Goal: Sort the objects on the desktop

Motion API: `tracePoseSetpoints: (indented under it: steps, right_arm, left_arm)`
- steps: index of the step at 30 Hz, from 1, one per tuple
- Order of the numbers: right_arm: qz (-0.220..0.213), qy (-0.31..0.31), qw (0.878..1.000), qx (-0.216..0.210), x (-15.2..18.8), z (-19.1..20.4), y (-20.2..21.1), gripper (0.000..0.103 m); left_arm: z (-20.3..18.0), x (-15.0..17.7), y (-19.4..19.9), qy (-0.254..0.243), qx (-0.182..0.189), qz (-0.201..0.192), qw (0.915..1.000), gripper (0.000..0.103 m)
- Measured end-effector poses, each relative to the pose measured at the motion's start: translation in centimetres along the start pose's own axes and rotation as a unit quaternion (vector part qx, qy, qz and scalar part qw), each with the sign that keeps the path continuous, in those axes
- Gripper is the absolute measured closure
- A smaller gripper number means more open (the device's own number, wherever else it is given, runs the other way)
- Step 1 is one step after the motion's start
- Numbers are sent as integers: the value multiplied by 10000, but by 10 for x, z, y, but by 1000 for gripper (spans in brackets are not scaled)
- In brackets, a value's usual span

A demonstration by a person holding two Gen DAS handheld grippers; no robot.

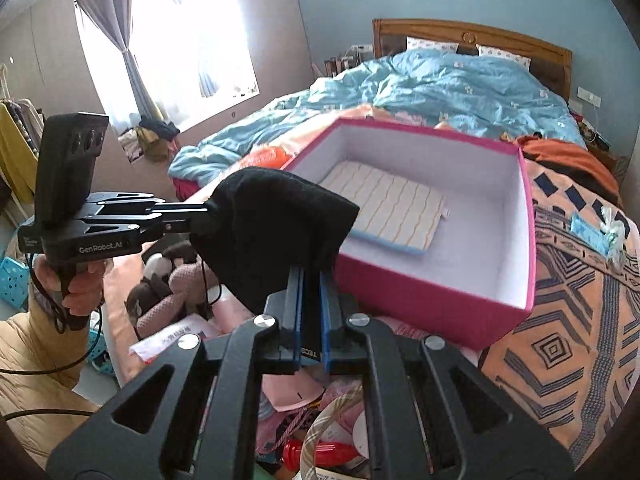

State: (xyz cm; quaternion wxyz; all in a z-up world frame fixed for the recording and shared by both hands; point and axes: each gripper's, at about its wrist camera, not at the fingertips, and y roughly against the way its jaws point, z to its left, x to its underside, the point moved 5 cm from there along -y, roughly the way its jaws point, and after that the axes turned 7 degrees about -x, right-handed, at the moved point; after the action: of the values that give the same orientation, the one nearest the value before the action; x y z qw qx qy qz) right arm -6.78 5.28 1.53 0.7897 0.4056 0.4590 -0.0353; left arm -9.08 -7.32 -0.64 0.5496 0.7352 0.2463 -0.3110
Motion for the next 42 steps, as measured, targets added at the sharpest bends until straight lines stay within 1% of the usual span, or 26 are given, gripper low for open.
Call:
tracePoseSetpoints:
  steps: [13,20,28,34,42]
  right_arm:
    - [-380,107,9992,11,-22,-3,16,94]
    - [-639,141,9979,-1,-39,-6,29,94]
    - [-699,189,9974,31,-53,-8,30,94]
    - [-679,181,9975,44,-61,-15,26,94]
    - [-583,123,9981,120,-70,-29,15,94]
  left_arm:
    - [-13,-37,15,-175,-104,-402,9990,92]
    - [-19,-59,22,-264,-177,-610,9976,92]
    - [-23,-81,23,-334,-267,-748,9963,92]
    - [-25,-92,16,-436,-306,-746,9958,92]
    - [-22,-101,-4,-436,-397,-622,9963,92]
